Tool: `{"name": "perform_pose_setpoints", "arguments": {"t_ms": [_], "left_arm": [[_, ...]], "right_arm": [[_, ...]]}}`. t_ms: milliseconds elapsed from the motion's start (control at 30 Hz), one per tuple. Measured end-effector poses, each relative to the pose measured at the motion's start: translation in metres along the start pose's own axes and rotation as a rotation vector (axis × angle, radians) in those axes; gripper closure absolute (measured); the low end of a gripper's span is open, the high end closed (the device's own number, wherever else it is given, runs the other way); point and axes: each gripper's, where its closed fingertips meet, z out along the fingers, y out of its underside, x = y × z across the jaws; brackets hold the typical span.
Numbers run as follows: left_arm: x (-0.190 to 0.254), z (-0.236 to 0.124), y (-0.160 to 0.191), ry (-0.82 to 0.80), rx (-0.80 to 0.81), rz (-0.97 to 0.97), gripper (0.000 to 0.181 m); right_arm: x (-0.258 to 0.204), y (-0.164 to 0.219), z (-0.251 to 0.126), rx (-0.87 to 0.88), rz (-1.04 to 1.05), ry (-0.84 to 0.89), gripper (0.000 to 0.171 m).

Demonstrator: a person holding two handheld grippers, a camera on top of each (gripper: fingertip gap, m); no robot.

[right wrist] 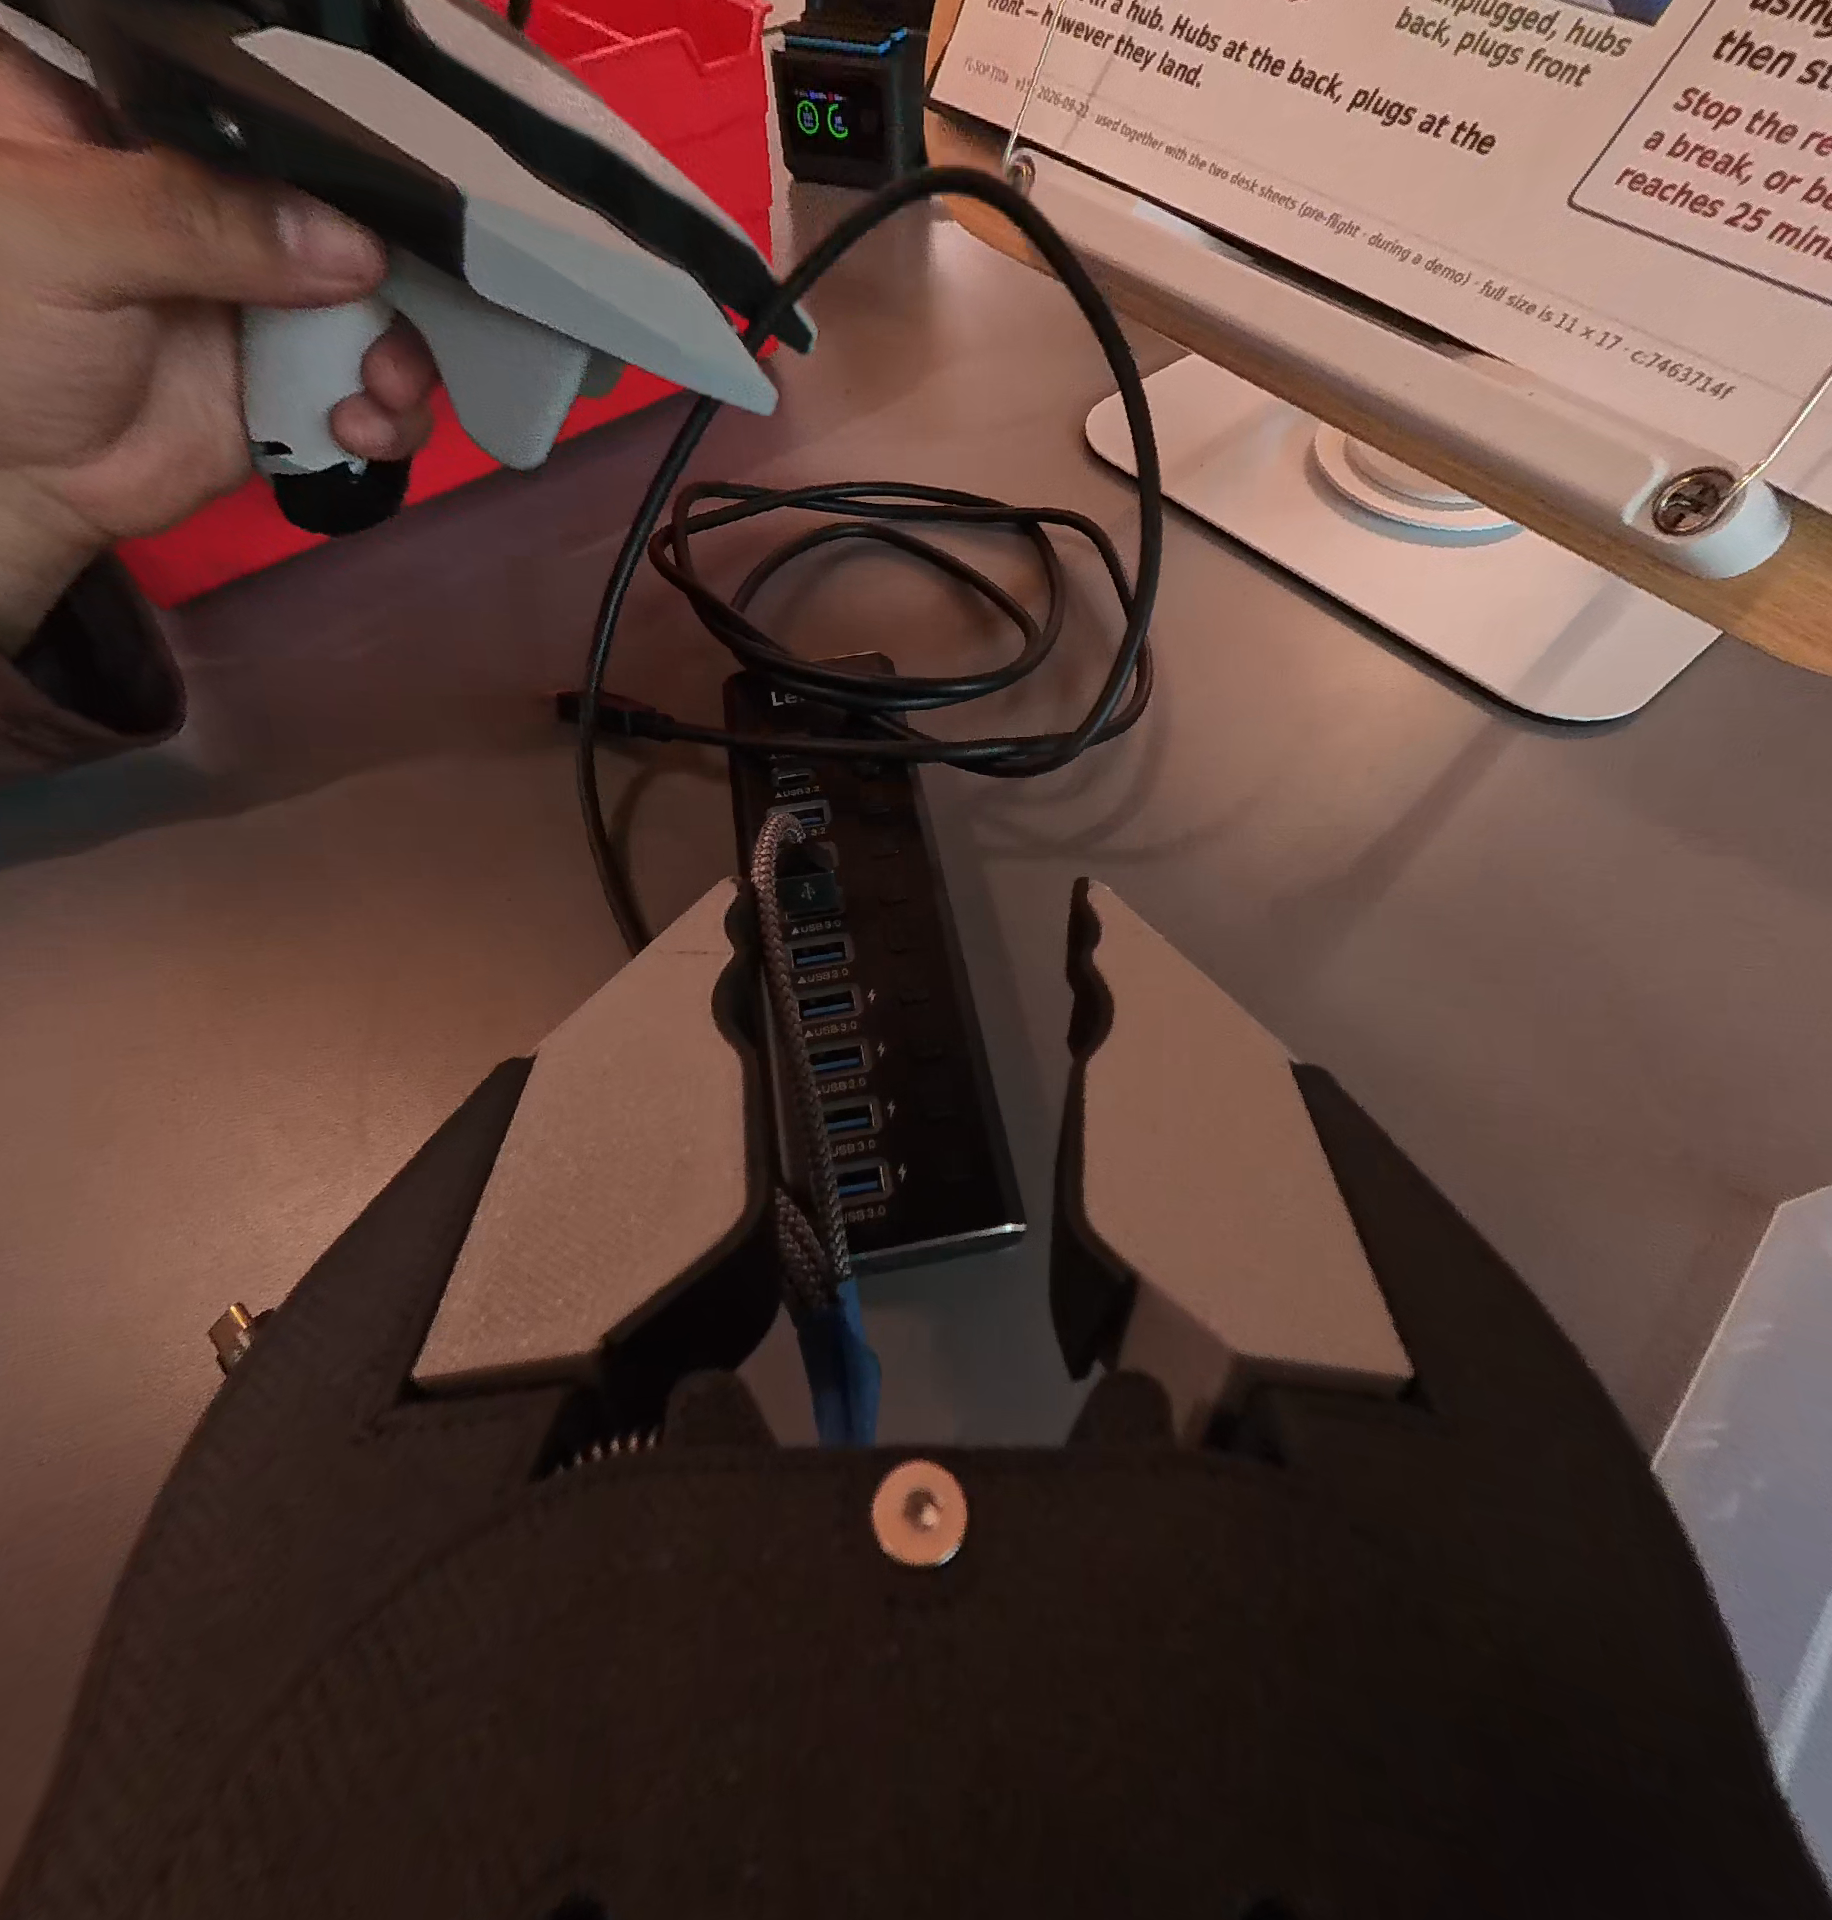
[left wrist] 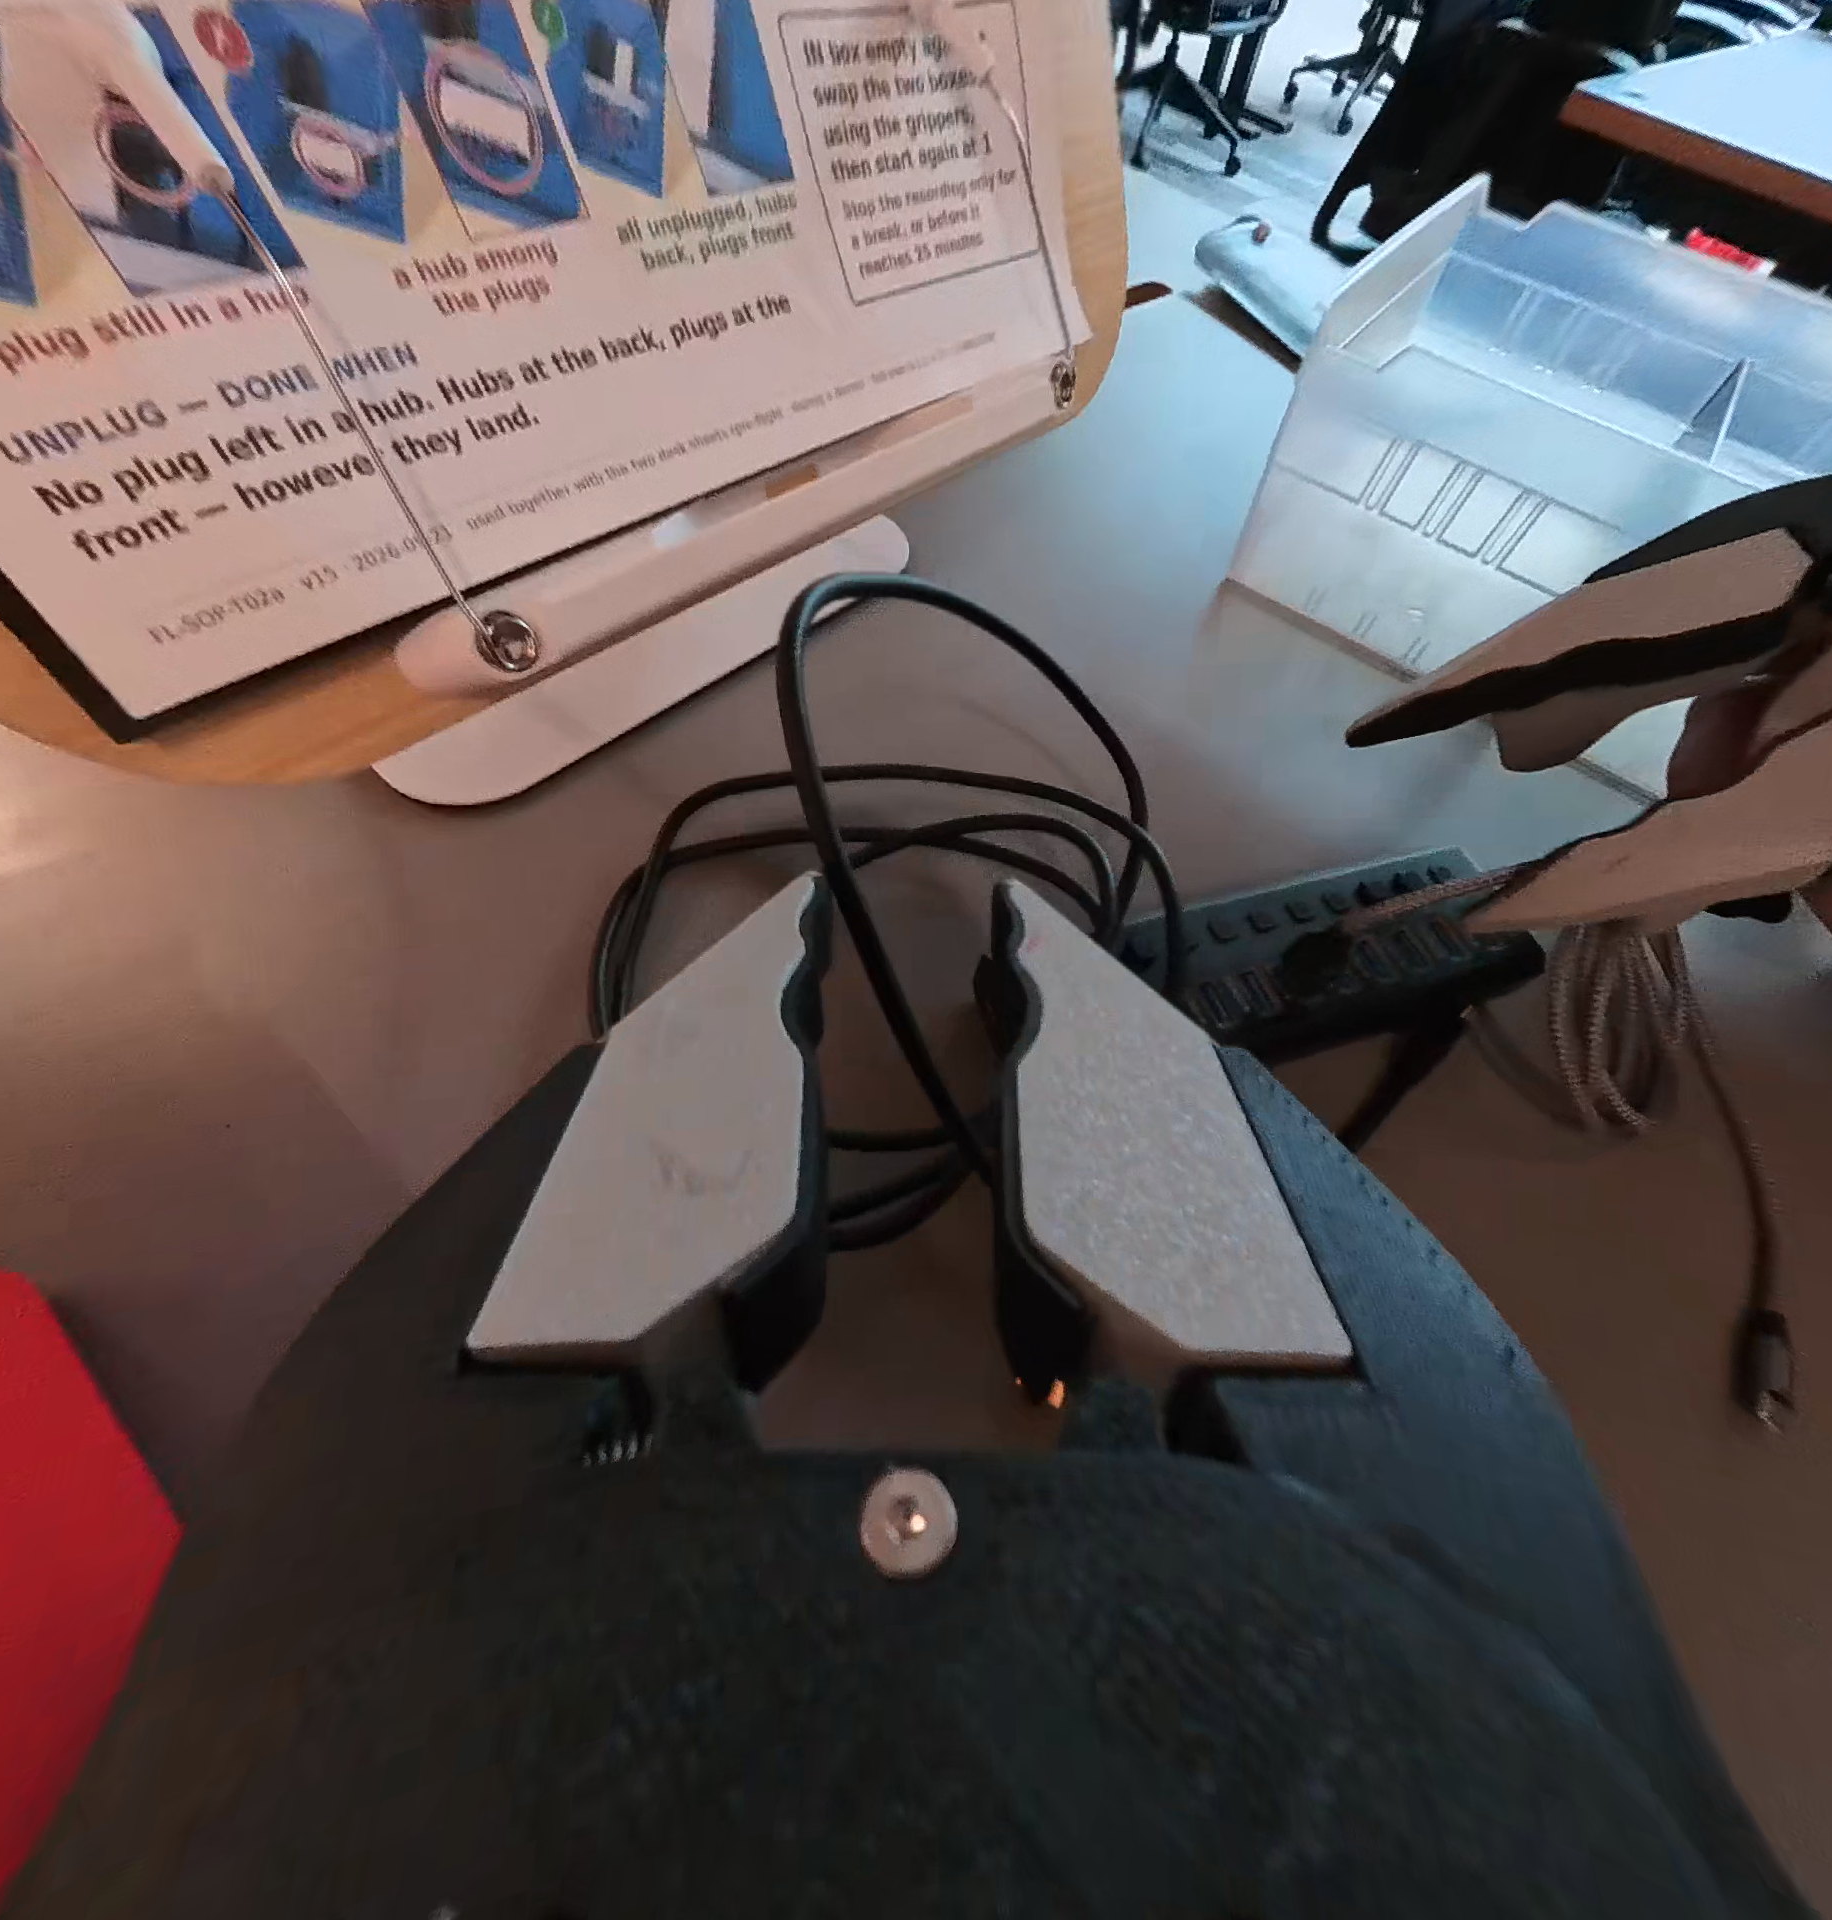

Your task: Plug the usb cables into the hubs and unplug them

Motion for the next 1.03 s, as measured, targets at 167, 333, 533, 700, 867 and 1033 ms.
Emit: {"name": "perform_pose_setpoints", "arguments": {"t_ms": [167, 333, 533, 700, 867, 1033], "left_arm": [[0.002, 0.003, 0.003, -0.007, -0.022, 0.023, 0.151], [-0.007, 0.0, 0.006, -0.1, -0.056, 0.06, 0.153], [-0.009, -0.003, 0.005, -0.167, -0.079, 0.132, 0.151], [-0.002, -0.015, -0.009, -0.204, -0.029, 0.185, 0.149], [0.022, -0.005, 0.022, -0.026, -0.181, 0.183, 0.148], [0.058, -0.005, 0.063, 0.215, -0.369, 0.232, 0.171]], "right_arm": [[0.001, 0.001, 0.001, -0.007, 0.0, 0.003, 0.114], [0.006, 0.003, 0.001, -0.012, 0.021, 0.023, 0.109], [0.007, 0.003, 0.001, -0.013, 0.019, 0.025, 0.109], [0.009, 0.004, 0.0, -0.013, 0.028, 0.029, 0.107], [0.009, 0.004, 0.0, -0.013, 0.031, 0.028, 0.107], [0.007, 0.003, 0.0, -0.008, 0.022, 0.021, 0.107]]}}
